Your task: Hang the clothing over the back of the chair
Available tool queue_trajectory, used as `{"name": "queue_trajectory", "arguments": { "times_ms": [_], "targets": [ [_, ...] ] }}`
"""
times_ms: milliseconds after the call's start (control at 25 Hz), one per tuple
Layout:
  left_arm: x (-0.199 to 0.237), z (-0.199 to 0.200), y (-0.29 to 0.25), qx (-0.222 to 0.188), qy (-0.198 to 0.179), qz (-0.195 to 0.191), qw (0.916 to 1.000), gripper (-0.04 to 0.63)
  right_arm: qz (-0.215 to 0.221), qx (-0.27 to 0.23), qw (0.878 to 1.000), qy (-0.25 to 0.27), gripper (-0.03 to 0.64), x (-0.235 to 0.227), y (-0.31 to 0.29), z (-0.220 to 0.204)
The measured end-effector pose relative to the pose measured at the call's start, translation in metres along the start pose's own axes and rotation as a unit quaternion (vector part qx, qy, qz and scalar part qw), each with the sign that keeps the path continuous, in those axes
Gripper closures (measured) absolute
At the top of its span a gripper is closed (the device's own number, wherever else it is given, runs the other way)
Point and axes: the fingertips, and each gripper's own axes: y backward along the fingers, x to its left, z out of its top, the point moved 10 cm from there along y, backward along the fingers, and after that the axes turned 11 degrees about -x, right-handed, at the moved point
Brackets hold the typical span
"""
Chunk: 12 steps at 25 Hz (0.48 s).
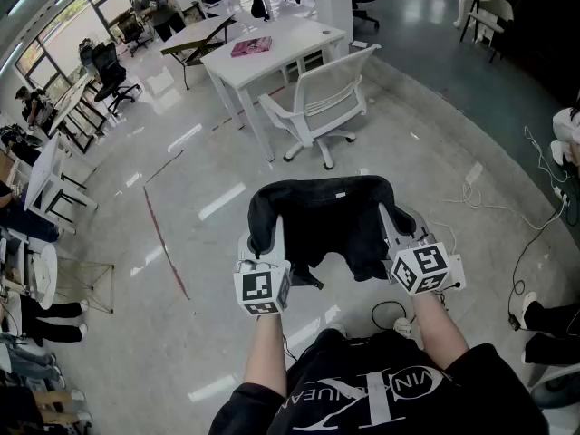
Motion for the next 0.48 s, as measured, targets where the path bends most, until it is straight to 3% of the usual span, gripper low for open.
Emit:
{"name": "queue_trajectory", "arguments": {
  "times_ms": [480],
  "targets": [
    [0.007, -0.01, -0.003, 0.001, 0.02, -0.026, 0.9995, 0.511, -0.037, -0.003, 0.999, 0.009, 0.592, 0.01, 0.0, -0.003]
  ]
}}
